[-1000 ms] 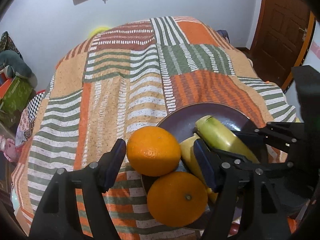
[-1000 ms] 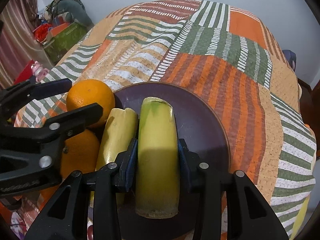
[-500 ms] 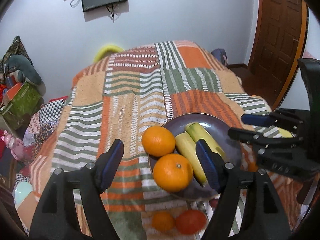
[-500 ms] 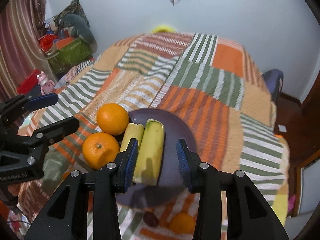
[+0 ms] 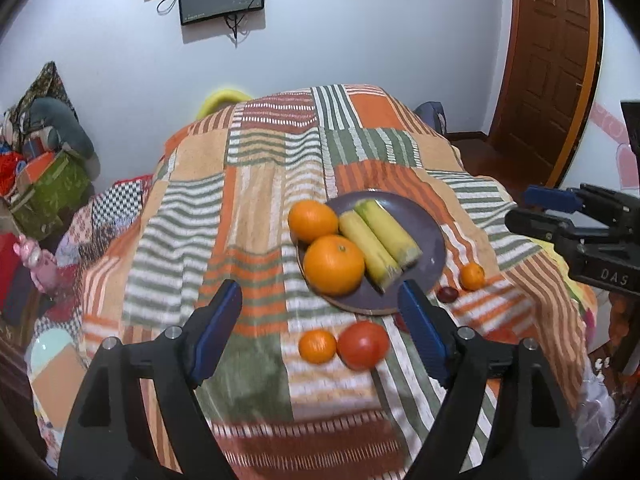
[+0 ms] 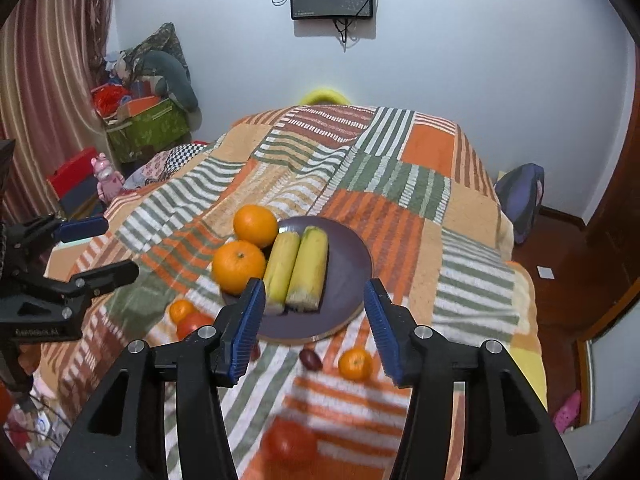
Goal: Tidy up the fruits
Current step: 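Open both tools and lift them away from the plate, then move the right tool to a red tomato while the left tool approaches another tomato, then grasp the red tomato with the right tool while the left tool grasps another tomato, then carry the tomato with the right tool while the left tool carries its tomato over the plate, then lower both tomatoes onto the plate and open both tools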
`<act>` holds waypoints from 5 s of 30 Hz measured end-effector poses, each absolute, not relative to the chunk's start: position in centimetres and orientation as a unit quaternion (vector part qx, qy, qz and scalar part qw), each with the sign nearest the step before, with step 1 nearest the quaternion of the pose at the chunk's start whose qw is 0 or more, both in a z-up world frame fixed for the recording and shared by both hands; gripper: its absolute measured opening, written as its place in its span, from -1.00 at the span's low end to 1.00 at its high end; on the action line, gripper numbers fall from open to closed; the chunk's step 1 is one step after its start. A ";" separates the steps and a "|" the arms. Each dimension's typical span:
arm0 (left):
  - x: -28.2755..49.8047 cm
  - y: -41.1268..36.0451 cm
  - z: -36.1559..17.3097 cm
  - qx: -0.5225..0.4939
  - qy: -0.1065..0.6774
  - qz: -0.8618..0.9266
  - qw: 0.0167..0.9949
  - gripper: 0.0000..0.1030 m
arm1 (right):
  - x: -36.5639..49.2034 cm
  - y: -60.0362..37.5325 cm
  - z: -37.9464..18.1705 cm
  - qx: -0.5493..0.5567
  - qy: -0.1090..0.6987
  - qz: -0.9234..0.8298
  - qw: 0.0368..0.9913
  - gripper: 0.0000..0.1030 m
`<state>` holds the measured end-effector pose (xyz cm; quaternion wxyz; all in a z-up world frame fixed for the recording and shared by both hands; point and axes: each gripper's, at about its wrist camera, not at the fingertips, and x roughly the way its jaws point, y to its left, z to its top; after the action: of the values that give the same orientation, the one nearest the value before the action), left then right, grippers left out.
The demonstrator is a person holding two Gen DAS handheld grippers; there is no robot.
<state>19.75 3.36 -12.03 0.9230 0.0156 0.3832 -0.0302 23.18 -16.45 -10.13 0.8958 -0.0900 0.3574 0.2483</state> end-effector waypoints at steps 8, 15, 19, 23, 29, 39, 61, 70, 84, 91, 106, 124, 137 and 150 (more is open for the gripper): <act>17.2 3.2 -12.6 -0.004 0.397 -0.036 0.917 0.63 | 19.5 -17.3 -13.2 -0.092 0.386 0.244 0.885 0.05; 16.7 2.2 -15.0 -0.013 0.426 -0.045 0.904 0.63 | 18.1 -17.4 -17.2 -0.090 0.429 0.245 0.864 0.05; 16.8 1.9 -16.7 -0.022 0.447 -0.051 0.893 0.63 | 18.0 -17.9 -19.3 -0.082 0.455 0.246 0.852 0.05; 17.3 1.5 -18.6 -0.031 0.470 -0.059 0.880 0.63 | 18.6 -18.1 -20.4 -0.075 0.470 0.248 0.844 0.05; 18.5 1.0 -21.0 -0.036 0.496 -0.061 0.866 0.48 | 18.9 -17.9 -21.2 -0.068 0.476 0.259 0.837 0.05; 21.8 0.7 -22.3 -0.042 0.504 -0.054 0.861 0.29 | 19.3 -18.4 -20.8 -0.059 0.469 0.274 0.837 -0.13; 23.7 0.5 -21.9 -0.030 0.492 -0.044 0.869 -0.08 | 21.1 -20.7 -18.8 -0.023 0.447 0.253 0.857 -0.12; 23.6 0.8 -20.0 -0.036 0.473 -0.048 0.879 -0.08 | 22.8 -20.5 -16.2 -0.032 0.410 0.249 0.877 -0.12; 27.0 0.8 -16.3 -0.033 0.433 -0.062 0.899 -0.08 | 27.2 -18.8 -14.4 -0.050 0.375 0.252 0.891 -0.12; 29.1 0.7 -15.1 -0.031 0.413 -0.063 0.908 -0.09 | 29.6 -17.6 -14.7 -0.054 0.369 0.257 0.892 -0.12; 34.3 0.6 -16.4 -0.030 0.415 -0.058 0.907 -0.08 | 34.9 -14.3 -16.3 -0.075 0.377 0.274 0.882 -0.12; 35.6 -0.1 -18.8 0.001 0.430 -0.055 0.901 -0.08 | 37.9 -12.9 -19.3 -0.105 0.425 0.258 0.861 -0.12; 35.2 -0.2 -18.7 -0.002 0.430 -0.048 0.902 -0.01 | 37.5 -13.0 -18.7 -0.105 0.415 0.258 0.866 0.21; 30.8 2.2 -14.2 -0.018 0.383 -0.030 0.923 0.31 | 33.5 -14.6 -14.4 -0.095 0.371 0.252 0.889 0.28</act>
<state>30.81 2.20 -14.24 0.9233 -0.0177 0.3826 -0.0298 33.50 -14.56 -14.39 0.8886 -0.0954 0.3709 0.2523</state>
